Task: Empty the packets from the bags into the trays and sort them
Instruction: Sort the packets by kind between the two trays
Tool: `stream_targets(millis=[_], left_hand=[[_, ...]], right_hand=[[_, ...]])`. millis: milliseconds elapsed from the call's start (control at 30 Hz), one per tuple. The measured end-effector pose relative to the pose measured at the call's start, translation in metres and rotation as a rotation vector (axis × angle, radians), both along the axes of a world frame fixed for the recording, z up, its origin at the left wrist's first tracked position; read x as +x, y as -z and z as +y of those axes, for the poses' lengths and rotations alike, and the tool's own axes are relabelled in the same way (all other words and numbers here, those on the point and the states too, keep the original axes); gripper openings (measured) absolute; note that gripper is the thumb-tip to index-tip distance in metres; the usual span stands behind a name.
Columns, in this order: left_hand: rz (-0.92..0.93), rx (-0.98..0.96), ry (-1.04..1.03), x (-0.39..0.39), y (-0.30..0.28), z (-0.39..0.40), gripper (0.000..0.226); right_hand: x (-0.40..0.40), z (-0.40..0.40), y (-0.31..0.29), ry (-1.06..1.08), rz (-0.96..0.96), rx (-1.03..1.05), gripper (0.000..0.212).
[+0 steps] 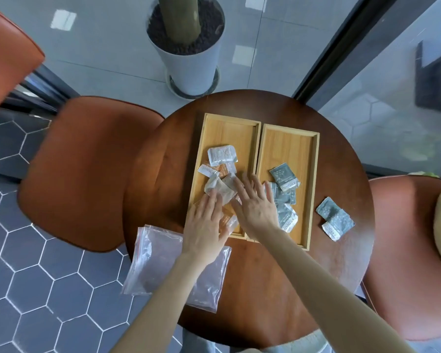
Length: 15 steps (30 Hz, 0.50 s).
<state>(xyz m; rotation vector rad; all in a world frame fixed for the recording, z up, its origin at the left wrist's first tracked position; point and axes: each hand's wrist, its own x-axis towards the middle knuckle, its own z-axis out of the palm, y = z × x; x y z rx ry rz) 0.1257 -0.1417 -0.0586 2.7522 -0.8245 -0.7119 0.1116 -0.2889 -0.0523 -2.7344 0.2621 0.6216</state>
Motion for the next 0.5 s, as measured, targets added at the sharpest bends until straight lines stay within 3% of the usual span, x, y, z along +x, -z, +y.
stream_targets(millis=[133,233,300,500], left_hand=[[-0.001,-0.013,-0.087,0.006,-0.003,0.000,0.075],[0.015,-0.022,-0.105,0.006,-0.003,-0.001,0.074],[0.024,-0.038,-0.109,0.007,-0.004,-0.002,0.074],[0.020,-0.044,-0.115,0.020,-0.005,-0.010,0.079]], right_hand=[[-0.003,-0.002,-0.003,-0.092,-0.160,-0.046,0.049],[-0.004,-0.005,0.000,-0.193,-0.060,-0.103,0.059],[0.003,-0.013,0.003,-0.152,-0.021,-0.087,0.065],[0.027,-0.023,0.003,-0.097,-0.113,-0.059,0.048]])
